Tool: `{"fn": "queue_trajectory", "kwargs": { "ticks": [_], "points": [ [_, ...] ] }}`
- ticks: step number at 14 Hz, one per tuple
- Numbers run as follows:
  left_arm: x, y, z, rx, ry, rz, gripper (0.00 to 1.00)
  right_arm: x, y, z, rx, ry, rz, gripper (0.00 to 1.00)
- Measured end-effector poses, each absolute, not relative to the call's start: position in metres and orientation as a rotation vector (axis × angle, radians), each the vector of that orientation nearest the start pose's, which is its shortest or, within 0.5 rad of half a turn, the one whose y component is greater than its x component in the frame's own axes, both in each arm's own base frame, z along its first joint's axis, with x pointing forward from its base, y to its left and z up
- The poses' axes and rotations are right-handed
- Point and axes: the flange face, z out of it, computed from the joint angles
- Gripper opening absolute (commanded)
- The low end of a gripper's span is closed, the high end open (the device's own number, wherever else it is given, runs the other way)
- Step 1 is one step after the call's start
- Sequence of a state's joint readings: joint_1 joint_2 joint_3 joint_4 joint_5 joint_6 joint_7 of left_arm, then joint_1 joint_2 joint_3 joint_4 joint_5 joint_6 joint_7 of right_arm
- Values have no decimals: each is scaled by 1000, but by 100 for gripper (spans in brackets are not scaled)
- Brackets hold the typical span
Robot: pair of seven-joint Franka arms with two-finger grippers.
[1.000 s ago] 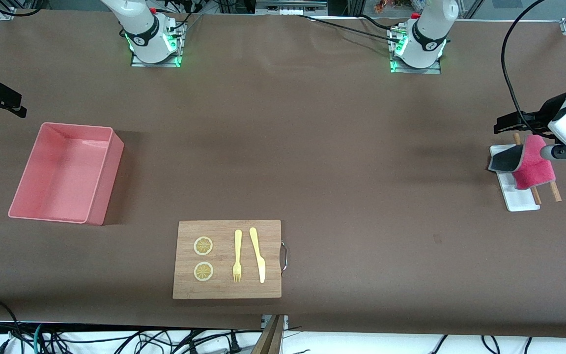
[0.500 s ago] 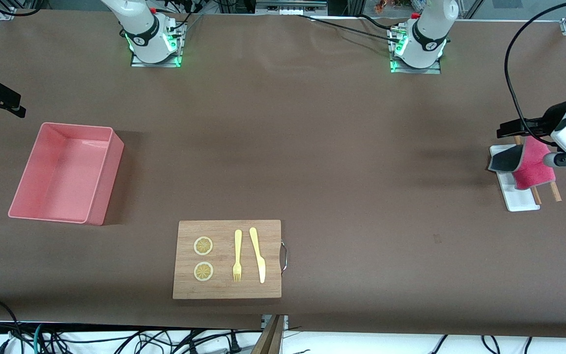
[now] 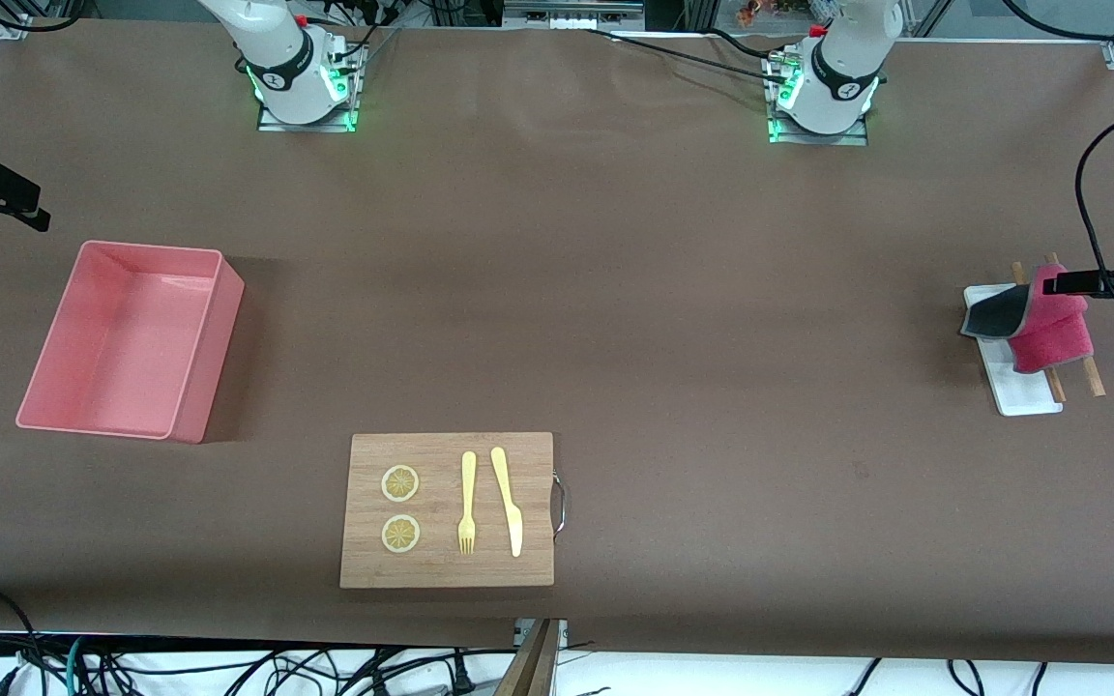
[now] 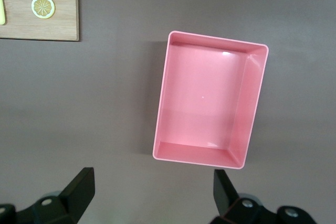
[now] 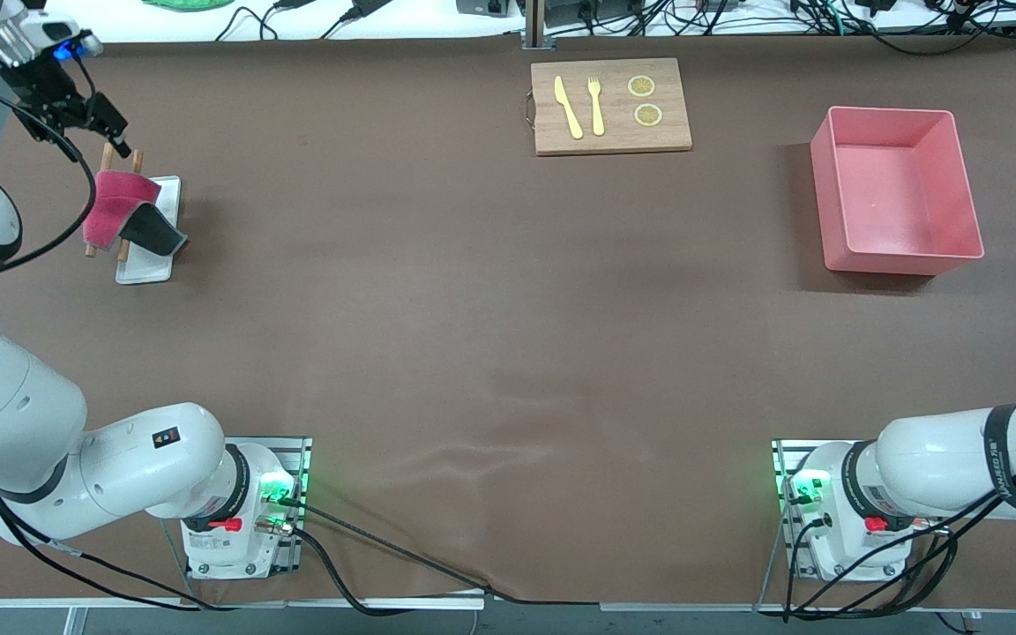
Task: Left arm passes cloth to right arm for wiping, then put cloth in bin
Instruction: 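Grasp the pink cloth with the left gripper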
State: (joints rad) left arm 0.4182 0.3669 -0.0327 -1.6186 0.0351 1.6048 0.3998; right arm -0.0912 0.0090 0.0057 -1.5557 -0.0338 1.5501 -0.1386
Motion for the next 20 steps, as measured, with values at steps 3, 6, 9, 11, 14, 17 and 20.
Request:
{"fn": "queue_trajectory", "kwargs": {
  "ticks": [3,6,9,11,14,17,20],
  "points": [
    [562,278,345,-3247,97,591,100,553,-51,625,-3172,-83,29,100],
    [553,307,311,-3270,89,602,99,553,-51,625,-3172,-83,29,100],
    [555,305,304,-3275,113,608,92,553,-51,625,-3172,-83,29,100],
    [558,306,300,-3275,149,586,79,553,-51,625,-3171,-83,28,100],
    [558,307,298,-3278,199,578,58,555,-51,620,-3169,-85,40,100],
    [556,315,301,-3284,272,554,47,564,-51,603,-3164,-87,90,100],
    [554,318,300,-3287,293,554,46,576,-51,576,-3153,-91,162,100]
  ]
}}
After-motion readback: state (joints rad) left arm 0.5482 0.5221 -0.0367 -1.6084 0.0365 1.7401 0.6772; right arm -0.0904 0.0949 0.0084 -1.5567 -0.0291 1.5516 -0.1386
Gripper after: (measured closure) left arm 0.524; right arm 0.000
